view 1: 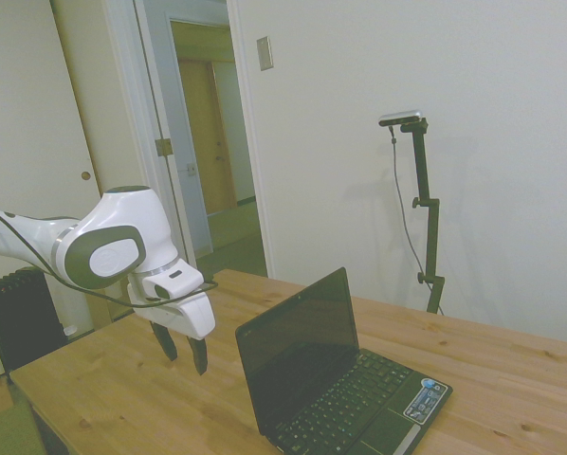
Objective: Close the laptop
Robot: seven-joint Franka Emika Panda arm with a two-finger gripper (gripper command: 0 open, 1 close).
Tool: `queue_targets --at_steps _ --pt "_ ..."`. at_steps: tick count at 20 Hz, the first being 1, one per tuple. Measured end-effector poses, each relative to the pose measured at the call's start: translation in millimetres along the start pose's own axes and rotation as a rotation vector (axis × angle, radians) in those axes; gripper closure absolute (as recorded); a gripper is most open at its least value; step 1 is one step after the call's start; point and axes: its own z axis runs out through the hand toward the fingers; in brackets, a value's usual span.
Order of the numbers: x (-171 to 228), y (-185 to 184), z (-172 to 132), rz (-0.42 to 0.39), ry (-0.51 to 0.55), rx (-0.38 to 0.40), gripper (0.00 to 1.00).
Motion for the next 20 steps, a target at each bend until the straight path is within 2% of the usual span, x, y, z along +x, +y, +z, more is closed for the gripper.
queue_targets --at_steps 3,9,20 --pt "2 -2 -2 0.013 0.0 0.001 0.0" --pt "19 -27 -37 0.039 0.027 0.033 0.0" --pt "116 -52 -83 0.158 0.038 0.043 0.0"
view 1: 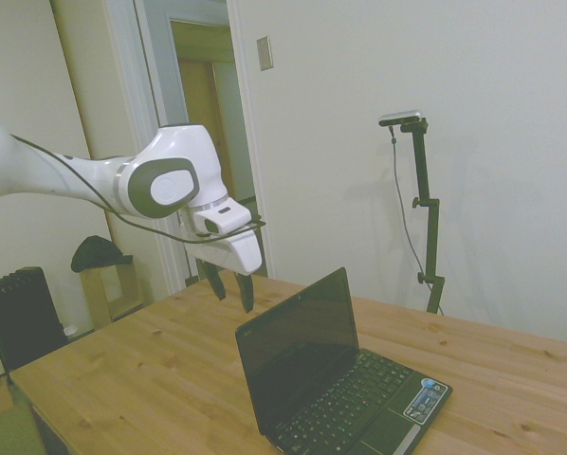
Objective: Close the laptop
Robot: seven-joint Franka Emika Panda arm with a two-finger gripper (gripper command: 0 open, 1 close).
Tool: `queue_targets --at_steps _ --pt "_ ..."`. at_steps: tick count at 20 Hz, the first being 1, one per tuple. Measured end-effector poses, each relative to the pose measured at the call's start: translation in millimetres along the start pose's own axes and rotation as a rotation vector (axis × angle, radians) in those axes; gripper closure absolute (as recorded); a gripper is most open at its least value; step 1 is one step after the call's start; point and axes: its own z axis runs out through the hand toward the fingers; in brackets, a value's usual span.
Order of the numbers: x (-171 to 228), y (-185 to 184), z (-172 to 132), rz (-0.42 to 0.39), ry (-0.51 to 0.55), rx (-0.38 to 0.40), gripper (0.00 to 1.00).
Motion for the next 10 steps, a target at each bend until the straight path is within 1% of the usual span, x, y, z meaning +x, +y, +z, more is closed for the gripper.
queue_targets --at_steps 1,5,10 --pt "7 -7 0 0.005 0.001 0.003 1.0" --pt "21 -26 3 0.027 -0.003 0.003 1.0" --pt "20 -27 2 0.038 -0.01 -0.004 1.0"
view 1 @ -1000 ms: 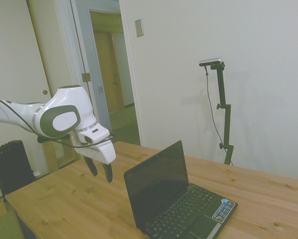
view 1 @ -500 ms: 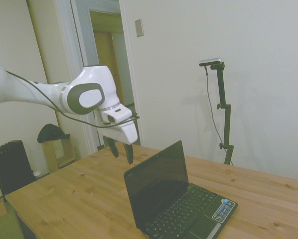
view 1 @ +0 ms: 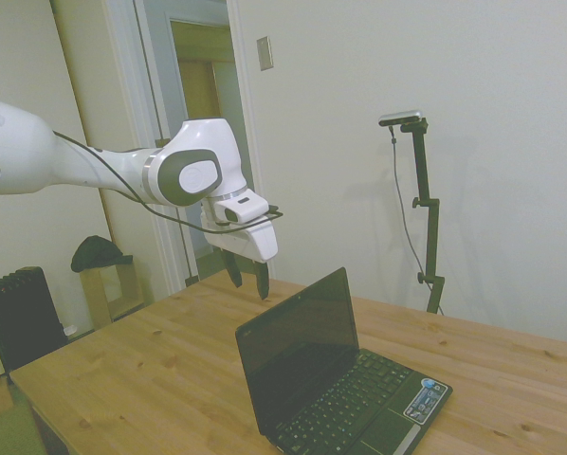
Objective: Close the laptop
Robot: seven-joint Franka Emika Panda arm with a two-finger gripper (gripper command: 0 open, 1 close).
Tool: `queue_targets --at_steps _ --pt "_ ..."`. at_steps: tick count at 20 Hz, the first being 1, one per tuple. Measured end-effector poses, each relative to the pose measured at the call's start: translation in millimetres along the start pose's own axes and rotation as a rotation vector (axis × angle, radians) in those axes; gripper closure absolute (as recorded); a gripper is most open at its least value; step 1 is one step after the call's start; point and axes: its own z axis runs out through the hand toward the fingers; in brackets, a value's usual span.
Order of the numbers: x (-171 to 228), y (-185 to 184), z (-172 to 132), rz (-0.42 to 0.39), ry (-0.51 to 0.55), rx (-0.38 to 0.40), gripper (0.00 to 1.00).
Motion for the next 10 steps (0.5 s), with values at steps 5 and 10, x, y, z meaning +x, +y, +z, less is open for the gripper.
queue_targets --at_steps 5,10 --pt "1 3 0 0.009 -0.002 -0.004 1.0" --pt "4 13 -3 0.025 -0.003 -0.006 1.0"
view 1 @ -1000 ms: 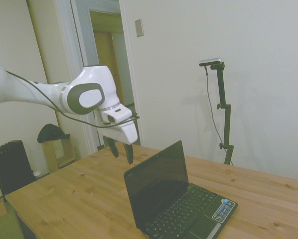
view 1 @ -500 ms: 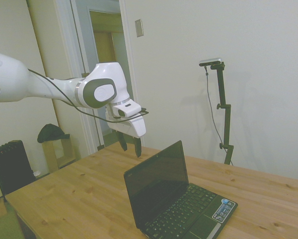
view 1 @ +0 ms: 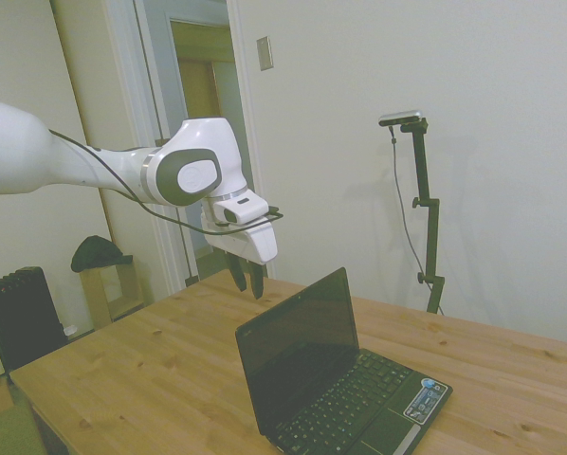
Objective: Close the laptop
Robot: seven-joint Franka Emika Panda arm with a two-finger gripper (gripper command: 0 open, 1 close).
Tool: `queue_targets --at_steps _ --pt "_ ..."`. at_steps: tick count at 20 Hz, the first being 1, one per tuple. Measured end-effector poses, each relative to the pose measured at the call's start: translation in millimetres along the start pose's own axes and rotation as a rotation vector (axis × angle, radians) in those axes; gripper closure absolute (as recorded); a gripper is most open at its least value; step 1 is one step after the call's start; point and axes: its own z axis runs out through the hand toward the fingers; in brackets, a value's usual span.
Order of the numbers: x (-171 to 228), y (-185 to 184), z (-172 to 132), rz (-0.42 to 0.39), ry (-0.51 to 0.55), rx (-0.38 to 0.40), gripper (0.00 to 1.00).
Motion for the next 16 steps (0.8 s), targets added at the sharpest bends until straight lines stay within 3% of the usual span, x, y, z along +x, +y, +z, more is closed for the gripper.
queue_targets --at_steps 7,16 --pt "23 32 3 0.06 -0.007 -0.013 1.0" --pt "89 100 6 0.11 -0.006 -0.023 1.0"
